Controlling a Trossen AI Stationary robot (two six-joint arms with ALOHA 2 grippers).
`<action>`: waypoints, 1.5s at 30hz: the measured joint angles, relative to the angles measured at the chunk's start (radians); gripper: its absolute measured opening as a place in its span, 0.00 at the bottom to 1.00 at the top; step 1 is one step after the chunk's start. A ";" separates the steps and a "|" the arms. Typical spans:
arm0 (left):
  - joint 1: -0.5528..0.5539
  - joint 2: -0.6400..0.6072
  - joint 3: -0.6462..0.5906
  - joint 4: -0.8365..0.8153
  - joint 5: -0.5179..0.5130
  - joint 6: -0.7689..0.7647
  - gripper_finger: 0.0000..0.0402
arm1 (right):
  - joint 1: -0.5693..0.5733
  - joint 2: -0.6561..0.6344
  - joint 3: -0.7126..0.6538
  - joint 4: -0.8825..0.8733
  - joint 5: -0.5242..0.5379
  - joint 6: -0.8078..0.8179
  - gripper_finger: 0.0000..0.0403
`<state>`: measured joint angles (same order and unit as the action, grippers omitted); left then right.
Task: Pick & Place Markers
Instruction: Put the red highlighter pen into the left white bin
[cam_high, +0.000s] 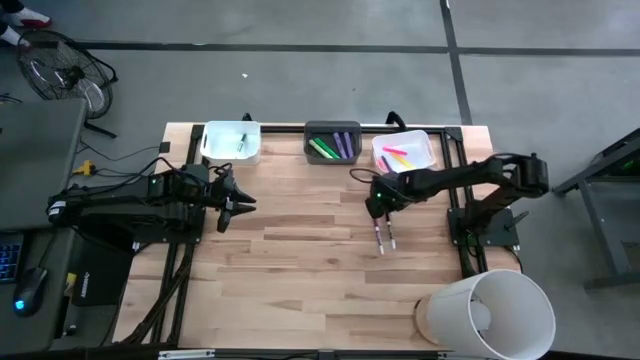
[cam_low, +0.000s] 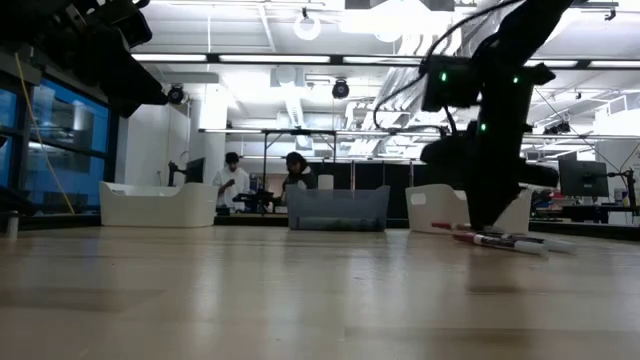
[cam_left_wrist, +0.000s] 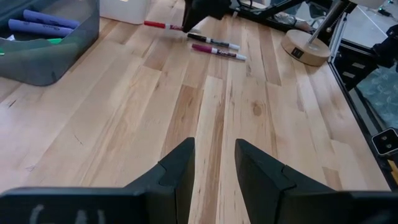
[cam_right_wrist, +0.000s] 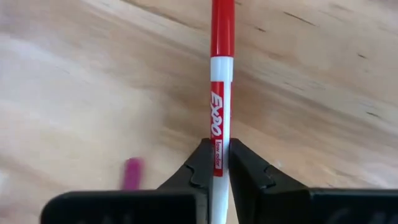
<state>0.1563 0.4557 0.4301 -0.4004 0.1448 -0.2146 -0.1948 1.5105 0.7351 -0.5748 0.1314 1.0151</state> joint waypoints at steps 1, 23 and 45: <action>0.000 0.000 0.000 0.000 0.000 0.000 0.28 | 0.000 -0.013 0.001 0.000 0.000 -0.004 0.06; 0.000 0.000 0.000 0.016 0.001 -0.044 0.28 | 0.081 -0.290 0.002 0.187 0.159 -0.148 0.06; 0.000 0.255 0.000 0.403 -0.129 0.003 0.28 | 0.234 -0.321 0.004 0.587 0.344 -0.631 0.08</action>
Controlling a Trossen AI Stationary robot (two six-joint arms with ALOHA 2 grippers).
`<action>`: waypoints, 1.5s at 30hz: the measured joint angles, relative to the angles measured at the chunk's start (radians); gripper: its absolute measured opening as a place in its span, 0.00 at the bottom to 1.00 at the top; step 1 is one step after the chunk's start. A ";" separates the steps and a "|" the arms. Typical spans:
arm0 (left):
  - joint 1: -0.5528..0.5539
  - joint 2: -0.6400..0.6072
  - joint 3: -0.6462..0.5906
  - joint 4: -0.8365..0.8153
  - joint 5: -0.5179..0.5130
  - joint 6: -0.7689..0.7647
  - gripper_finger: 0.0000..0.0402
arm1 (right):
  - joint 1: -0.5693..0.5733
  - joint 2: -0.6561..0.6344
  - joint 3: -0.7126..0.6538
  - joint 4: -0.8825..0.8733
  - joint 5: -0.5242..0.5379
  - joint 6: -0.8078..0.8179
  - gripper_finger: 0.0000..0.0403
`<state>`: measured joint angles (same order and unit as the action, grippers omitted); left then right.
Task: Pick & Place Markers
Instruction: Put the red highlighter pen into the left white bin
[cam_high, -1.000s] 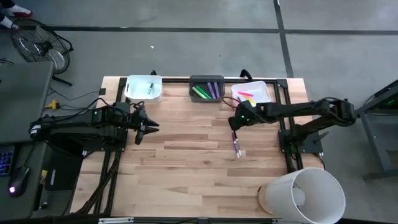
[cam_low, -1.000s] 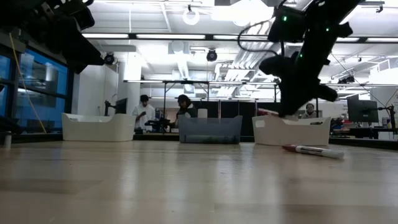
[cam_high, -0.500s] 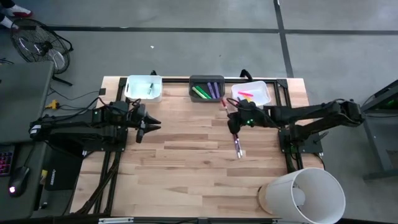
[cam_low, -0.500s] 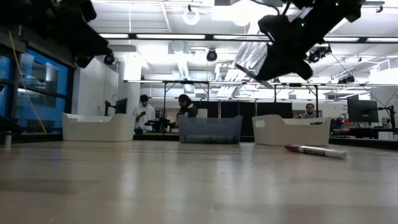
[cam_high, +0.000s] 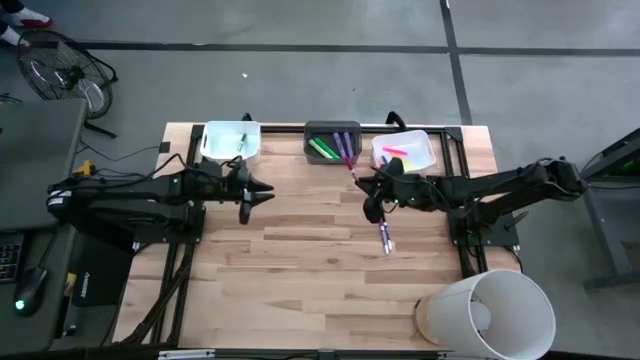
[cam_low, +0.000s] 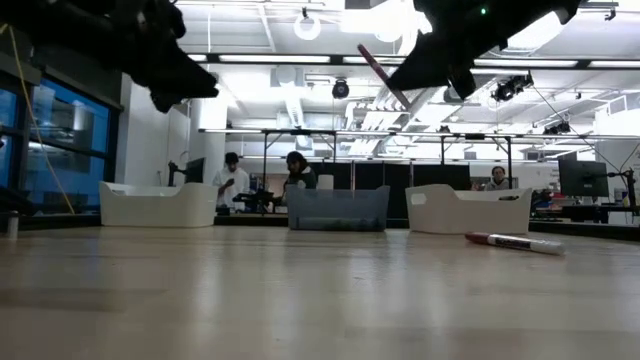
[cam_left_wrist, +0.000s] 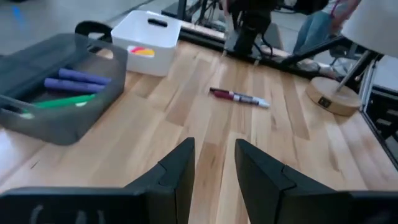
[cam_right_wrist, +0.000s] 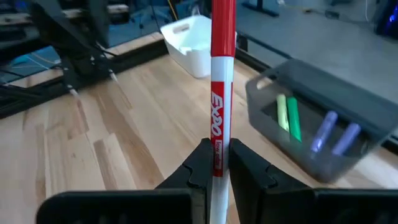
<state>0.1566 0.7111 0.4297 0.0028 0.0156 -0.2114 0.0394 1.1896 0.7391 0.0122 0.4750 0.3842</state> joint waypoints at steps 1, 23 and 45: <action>0.000 0.012 0.000 0.025 0.001 -0.001 0.28 | 0.005 0.000 0.000 0.009 0.006 -0.007 0.08; 0.000 0.275 0.001 0.579 0.059 0.005 0.28 | 0.022 0.263 0.000 0.525 -0.092 -0.166 0.09; 0.000 0.488 0.063 0.835 0.066 -0.030 0.61 | -0.014 0.304 0.000 0.668 -0.193 -0.187 0.08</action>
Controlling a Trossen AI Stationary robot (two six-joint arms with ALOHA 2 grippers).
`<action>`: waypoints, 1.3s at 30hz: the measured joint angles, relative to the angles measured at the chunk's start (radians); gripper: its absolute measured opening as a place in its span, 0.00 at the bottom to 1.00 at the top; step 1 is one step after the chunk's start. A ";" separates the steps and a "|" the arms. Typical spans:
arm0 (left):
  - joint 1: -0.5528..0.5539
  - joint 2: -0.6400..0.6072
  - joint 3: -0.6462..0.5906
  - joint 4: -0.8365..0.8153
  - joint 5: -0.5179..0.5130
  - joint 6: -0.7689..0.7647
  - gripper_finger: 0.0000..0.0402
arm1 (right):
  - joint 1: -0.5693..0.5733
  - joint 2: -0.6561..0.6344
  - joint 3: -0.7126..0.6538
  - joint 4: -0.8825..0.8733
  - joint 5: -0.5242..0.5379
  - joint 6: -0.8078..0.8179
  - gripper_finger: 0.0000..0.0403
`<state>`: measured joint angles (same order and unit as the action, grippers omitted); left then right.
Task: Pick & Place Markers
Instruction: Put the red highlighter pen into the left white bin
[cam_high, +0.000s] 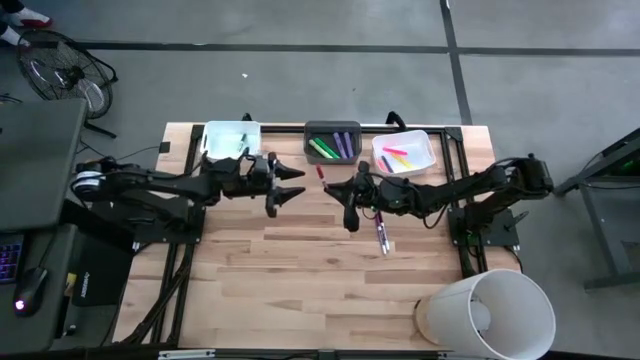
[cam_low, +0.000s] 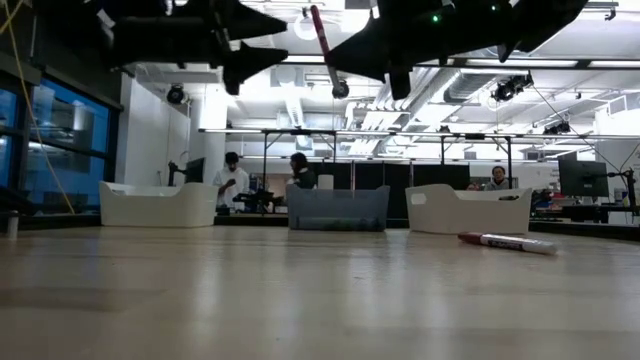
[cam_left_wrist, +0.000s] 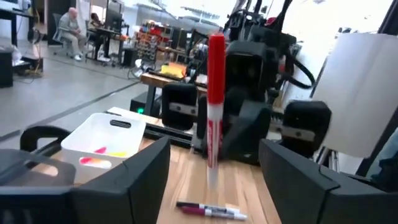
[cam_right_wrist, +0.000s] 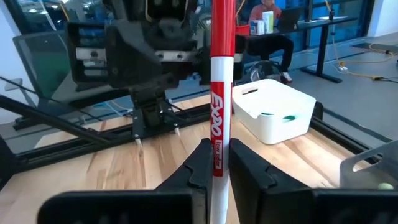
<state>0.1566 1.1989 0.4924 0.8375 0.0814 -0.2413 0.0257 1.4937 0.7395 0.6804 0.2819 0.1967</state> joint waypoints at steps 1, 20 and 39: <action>0.000 0.021 0.018 0.000 0.001 0.000 0.61 | 0.000 0.000 0.000 -0.001 -0.003 -0.003 0.07; 0.000 0.259 0.257 -0.049 0.035 0.004 0.56 | 0.001 0.000 0.000 -0.010 -0.017 -0.015 0.09; 0.000 0.259 0.259 -0.063 0.035 0.009 0.08 | 0.001 0.000 0.000 -0.034 -0.019 -0.014 0.09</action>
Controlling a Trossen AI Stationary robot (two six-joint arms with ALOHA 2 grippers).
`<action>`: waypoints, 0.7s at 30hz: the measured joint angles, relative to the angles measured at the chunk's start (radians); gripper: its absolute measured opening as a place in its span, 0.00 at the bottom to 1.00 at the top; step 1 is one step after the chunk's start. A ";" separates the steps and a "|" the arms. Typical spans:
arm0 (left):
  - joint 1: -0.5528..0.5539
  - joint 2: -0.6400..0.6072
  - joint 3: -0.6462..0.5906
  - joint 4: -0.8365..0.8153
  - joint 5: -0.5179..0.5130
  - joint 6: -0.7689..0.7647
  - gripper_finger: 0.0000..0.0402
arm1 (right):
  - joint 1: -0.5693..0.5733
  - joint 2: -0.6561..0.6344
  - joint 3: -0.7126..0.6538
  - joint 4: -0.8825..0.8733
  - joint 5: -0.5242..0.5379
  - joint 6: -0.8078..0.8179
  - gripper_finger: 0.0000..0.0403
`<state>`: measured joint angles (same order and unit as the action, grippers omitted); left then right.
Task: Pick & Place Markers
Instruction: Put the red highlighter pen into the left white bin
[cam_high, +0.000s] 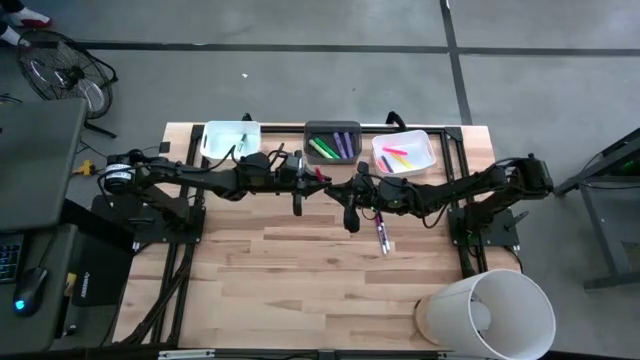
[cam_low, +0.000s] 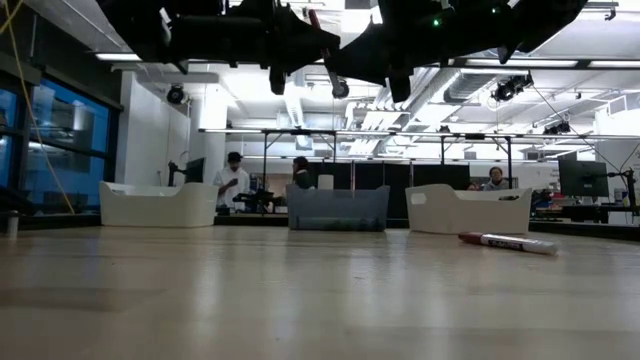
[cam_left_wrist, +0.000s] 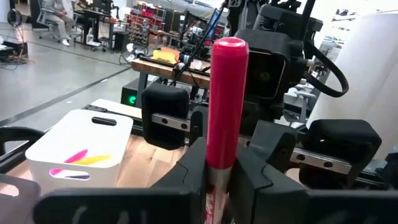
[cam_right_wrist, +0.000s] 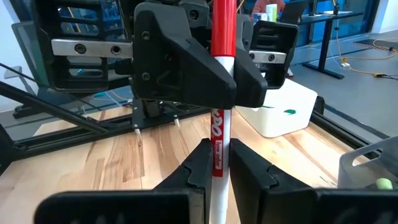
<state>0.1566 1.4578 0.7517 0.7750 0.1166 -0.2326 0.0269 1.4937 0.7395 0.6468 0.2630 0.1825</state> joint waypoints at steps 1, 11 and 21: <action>0.000 0.000 0.000 0.000 0.000 0.000 0.08 | 0.000 0.000 0.000 0.000 0.000 0.000 0.09; 0.000 0.000 -0.001 -0.030 0.005 0.000 0.08 | 0.000 -0.001 0.000 -0.022 -0.001 -0.006 0.21; 0.000 0.000 -0.001 -0.045 0.005 0.021 0.10 | -0.014 -0.129 0.000 -0.252 0.068 -0.002 0.43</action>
<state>0.1566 1.4574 0.7506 0.7301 0.1219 -0.2113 0.0124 1.3644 0.7395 0.3946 0.3314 0.1804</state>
